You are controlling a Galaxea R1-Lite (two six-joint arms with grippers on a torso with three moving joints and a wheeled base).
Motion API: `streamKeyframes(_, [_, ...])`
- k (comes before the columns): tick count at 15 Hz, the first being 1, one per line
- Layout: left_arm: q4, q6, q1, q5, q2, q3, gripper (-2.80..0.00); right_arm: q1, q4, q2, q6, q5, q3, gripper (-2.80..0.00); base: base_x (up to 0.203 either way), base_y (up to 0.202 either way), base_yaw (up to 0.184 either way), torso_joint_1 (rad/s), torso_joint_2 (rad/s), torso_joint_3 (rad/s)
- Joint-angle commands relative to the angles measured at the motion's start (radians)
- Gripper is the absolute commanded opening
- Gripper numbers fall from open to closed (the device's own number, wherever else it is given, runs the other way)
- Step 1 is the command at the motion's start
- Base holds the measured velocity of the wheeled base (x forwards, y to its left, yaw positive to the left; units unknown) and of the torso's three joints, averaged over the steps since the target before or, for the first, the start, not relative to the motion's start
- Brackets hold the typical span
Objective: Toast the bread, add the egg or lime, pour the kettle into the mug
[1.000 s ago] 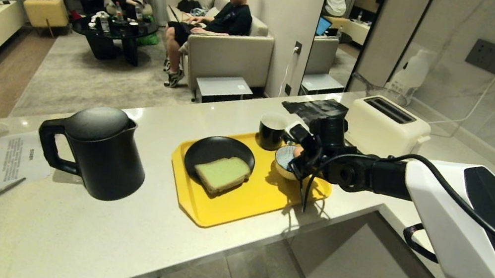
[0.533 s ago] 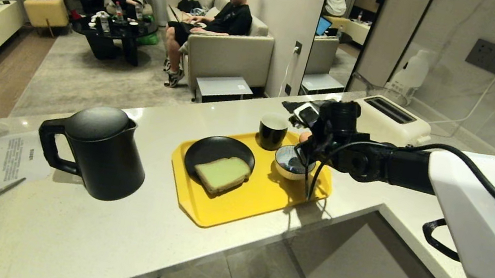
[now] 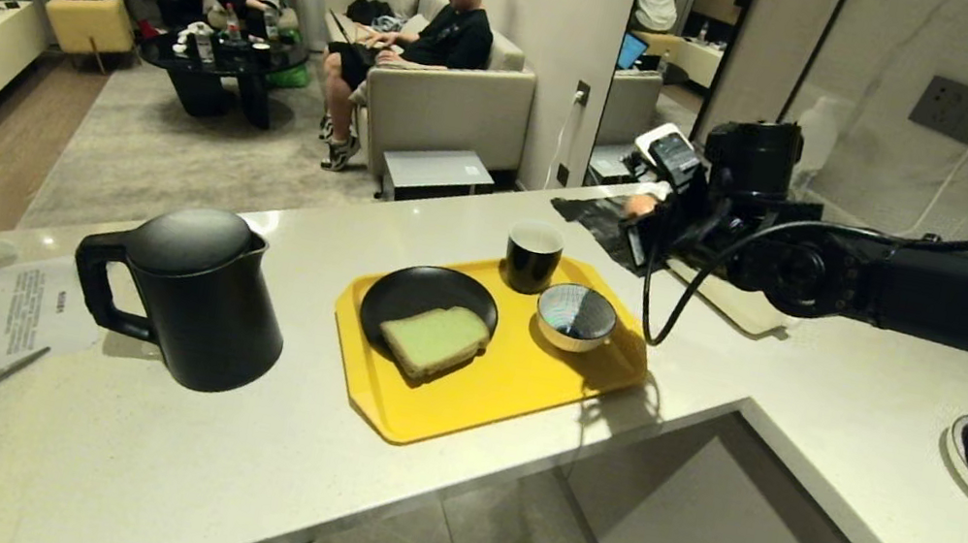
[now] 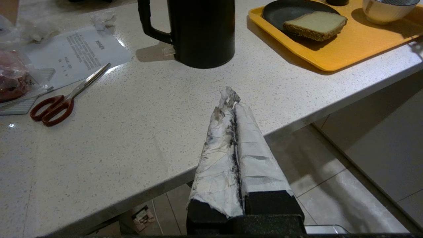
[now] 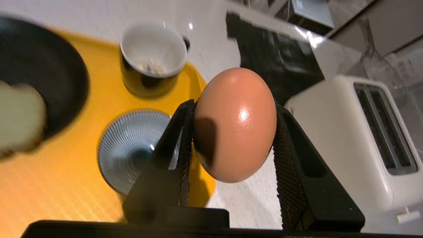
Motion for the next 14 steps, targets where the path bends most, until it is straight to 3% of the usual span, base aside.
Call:
streamKeyframes(1, [0.0, -0.001, 0.0, 0.0, -0.003, 0.0, -2.8, 0.0, -0.033, -0.042, 0.027, 0.01, 0.008, -2.8, 0.0, 0.0, 0.0, 0.0, 0.0, 0.0])
streamKeyframes(5, [0.0, -0.001, 0.0, 0.0, -0.003, 0.0, -2.8, 0.003, -0.034, -0.086, 0.007, -0.011, 0.087, -2.8, 0.0, 0.0, 0.0, 0.0, 0.0, 0.0])
streamKeyframes(14, [0.0, -0.001, 0.0, 0.0, -0.003, 0.0, -2.8, 0.0, -0.031, -0.171, 0.0, -0.012, 0.122, -2.8, 0.0, 0.0, 0.0, 0.0, 0.0, 0.0])
